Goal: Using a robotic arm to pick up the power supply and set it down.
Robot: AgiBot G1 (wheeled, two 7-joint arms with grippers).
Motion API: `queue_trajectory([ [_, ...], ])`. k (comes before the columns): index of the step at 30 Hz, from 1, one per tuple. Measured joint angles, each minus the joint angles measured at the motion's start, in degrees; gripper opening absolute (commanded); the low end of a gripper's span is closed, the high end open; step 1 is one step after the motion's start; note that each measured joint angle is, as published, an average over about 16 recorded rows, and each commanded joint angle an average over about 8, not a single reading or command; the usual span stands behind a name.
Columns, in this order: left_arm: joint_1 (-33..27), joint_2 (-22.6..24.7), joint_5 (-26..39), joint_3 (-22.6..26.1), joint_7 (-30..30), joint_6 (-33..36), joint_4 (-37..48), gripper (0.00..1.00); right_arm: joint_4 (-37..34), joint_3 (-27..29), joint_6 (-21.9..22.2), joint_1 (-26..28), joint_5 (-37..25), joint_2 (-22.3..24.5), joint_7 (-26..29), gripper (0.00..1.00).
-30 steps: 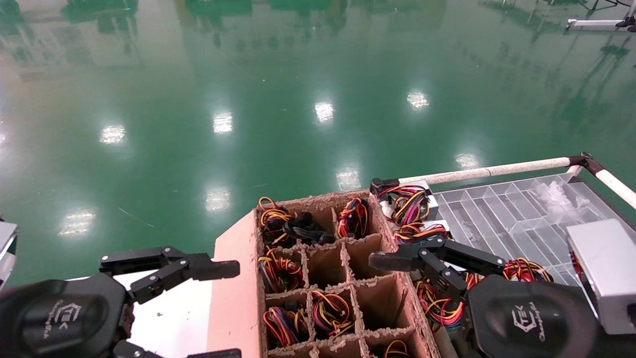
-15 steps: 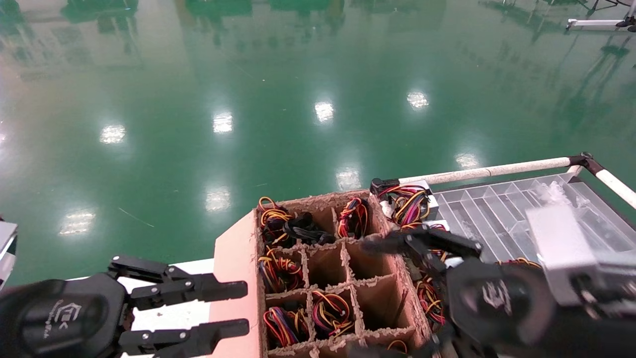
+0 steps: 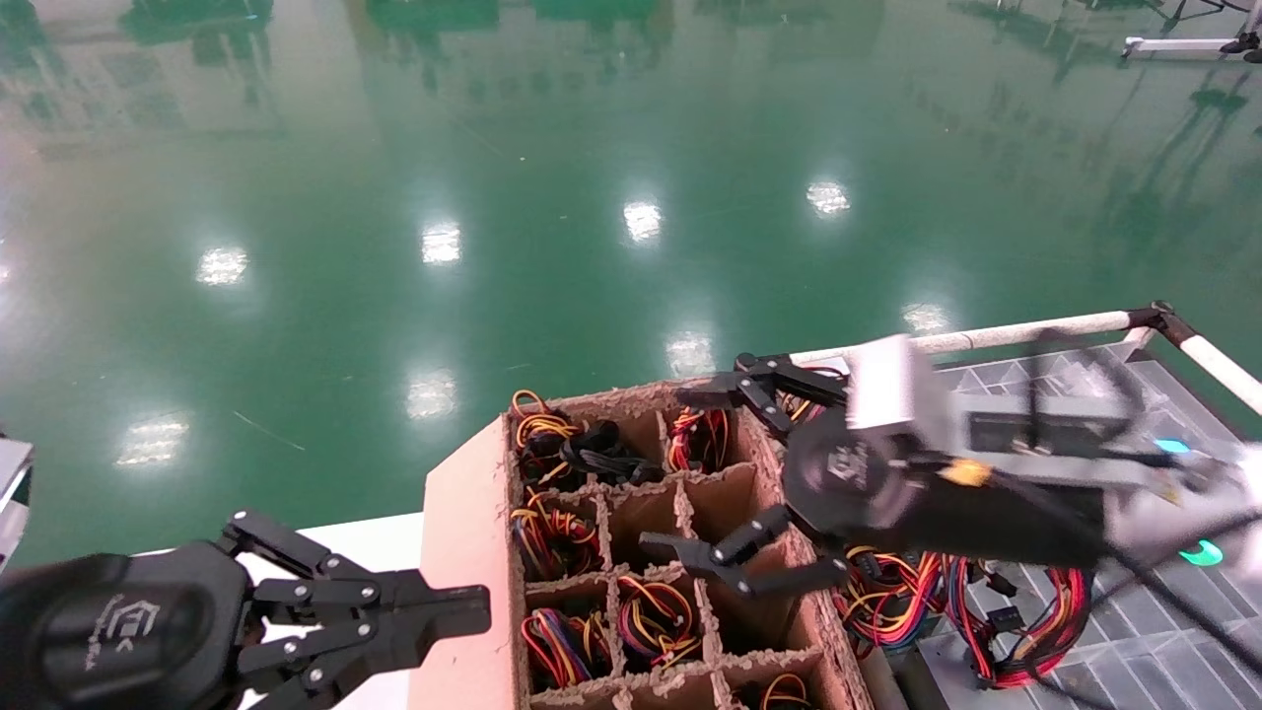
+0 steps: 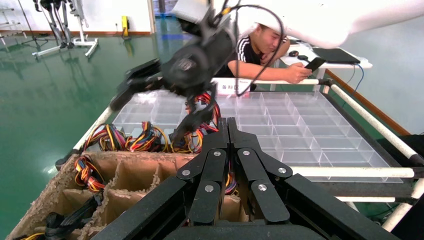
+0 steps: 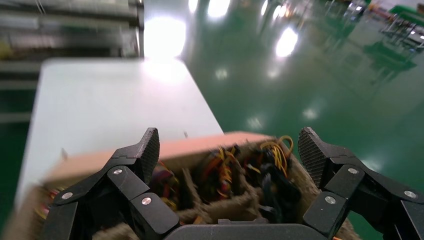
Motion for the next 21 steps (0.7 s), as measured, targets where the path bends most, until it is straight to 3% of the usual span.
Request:
queue_trajectory([
  [7,0.0,0.0,-0.01,0.01,0.01,0.0,0.0,0.0,-7.17,-3.41,2.73,6.27,-8.21,-5.3,-6.47,1.0],
  [8,0.0,0.0,-0.01,0.01,0.01,0.0,0.0,0.04,-8.26,-3.68,3.19,6.9,-8.97,-5.91,-7.36,1.0],
  [15,-0.01,-0.01,-0.02,0.02,0.01,-0.01,0.0,0.89,-15.54,-4.58,6.7,10.18,-12.48,-9.06,-13.41,1.0],
  [16,-0.01,-0.01,-0.02,0.02,0.01,-0.01,0.0,0.97,-16.46,-4.68,7.21,10.58,-12.9,-9.38,-14.22,1.0],
  [21,-0.01,-0.01,-0.02,0.03,0.02,-0.01,0.0,1.0,-20.28,-5.7,9.88,12.78,-15.78,-10.96,-18.21,1.0],
])
